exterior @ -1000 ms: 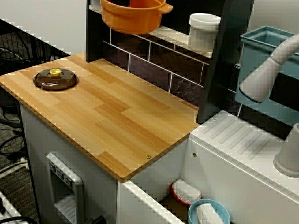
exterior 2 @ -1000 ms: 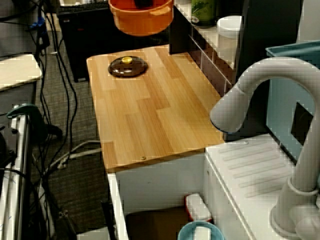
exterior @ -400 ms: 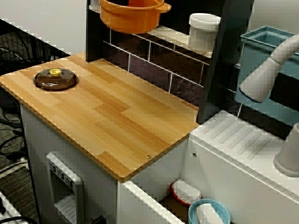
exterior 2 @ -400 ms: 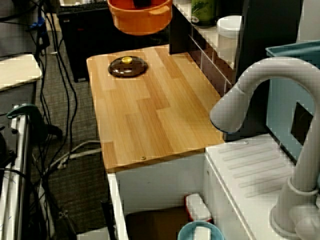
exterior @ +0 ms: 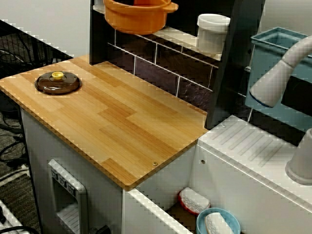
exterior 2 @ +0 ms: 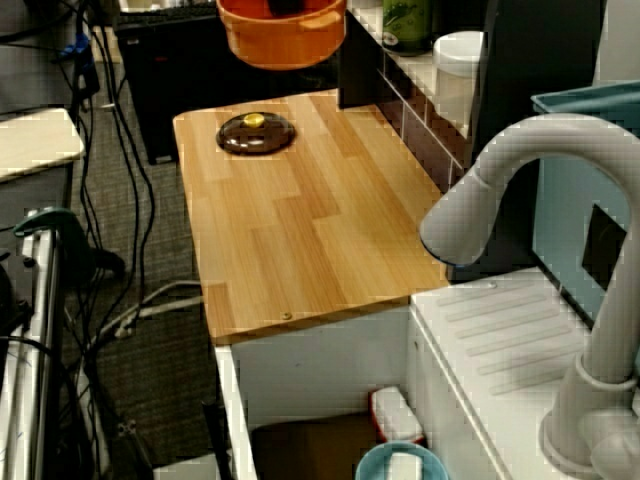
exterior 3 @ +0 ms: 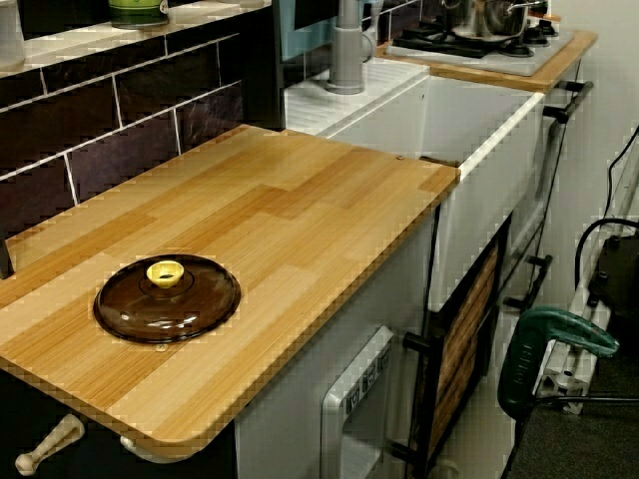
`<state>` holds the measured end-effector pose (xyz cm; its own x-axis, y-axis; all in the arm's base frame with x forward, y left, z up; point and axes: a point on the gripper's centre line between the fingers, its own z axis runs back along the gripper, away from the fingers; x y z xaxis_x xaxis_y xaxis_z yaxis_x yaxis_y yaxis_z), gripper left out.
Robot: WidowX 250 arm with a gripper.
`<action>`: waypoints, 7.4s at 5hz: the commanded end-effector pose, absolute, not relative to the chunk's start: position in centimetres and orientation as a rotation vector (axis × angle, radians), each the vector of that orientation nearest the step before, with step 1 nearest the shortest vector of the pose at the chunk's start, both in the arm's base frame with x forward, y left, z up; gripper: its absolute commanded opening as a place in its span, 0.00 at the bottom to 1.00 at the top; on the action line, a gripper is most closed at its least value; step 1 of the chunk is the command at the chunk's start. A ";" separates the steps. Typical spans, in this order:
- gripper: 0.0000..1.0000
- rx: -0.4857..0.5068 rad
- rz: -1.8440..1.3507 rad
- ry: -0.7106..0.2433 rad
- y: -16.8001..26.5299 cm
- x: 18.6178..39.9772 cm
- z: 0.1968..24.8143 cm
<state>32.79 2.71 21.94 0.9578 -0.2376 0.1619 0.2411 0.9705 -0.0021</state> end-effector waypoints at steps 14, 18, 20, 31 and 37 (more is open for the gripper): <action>0.00 -0.178 0.194 -0.162 13.8 31.8 21.7; 0.00 -0.051 0.198 -0.276 5.5 30.5 20.9; 0.00 -0.055 0.202 -0.235 3.7 30.7 18.1; 1.00 0.064 0.274 -0.098 8.9 29.9 5.4; 1.00 -0.055 0.263 -0.066 16.5 29.0 10.9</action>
